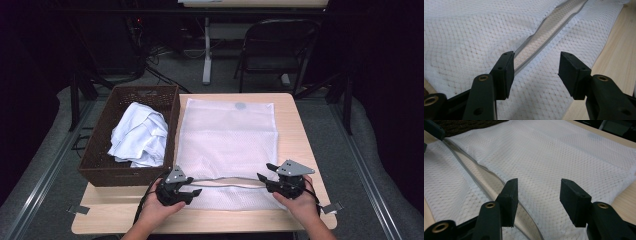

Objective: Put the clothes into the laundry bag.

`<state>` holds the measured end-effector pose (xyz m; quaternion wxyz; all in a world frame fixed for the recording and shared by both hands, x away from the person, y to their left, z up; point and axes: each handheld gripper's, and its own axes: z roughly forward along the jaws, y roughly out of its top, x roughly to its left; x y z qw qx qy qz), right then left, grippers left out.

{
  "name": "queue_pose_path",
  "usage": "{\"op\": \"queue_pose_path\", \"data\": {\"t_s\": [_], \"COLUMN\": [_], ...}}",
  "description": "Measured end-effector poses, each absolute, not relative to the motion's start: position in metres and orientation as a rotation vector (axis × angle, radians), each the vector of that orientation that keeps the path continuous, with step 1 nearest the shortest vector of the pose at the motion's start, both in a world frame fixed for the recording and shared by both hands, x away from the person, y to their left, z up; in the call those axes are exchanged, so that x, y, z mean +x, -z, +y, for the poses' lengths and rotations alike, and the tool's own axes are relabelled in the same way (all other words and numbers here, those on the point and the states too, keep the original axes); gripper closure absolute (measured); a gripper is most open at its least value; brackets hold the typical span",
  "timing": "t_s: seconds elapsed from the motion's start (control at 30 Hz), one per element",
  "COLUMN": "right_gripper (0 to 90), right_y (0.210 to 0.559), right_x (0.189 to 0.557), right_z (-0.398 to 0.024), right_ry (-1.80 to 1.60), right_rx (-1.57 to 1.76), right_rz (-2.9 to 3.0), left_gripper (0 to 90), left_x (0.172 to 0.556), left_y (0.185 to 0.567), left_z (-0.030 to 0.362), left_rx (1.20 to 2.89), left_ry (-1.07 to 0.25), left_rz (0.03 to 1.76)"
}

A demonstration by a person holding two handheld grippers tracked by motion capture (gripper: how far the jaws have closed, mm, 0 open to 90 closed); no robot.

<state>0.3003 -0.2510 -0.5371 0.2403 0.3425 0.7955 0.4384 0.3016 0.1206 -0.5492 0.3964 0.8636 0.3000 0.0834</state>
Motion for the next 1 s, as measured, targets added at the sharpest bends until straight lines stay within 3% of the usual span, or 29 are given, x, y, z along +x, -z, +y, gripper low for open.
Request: {"op": "queue_pose_path", "data": {"t_s": [0.5, 1.0], "right_gripper": [49.4, 48.0], "right_y": [0.540, 0.544], "right_x": [0.303, 0.306], "right_z": [-0.241, -0.243], "right_ry": [-1.166, -1.177], "right_rx": [0.886, 0.895], "right_rz": [2.221, 2.230], "left_gripper": [46.2, 39.1], "left_x": [0.297, 0.295], "left_y": [0.546, 0.537], "left_z": [0.126, 0.132], "left_rx": [2.164, 2.135], "left_ry": [-0.201, -0.202], "left_rz": [0.772, 0.775]}}
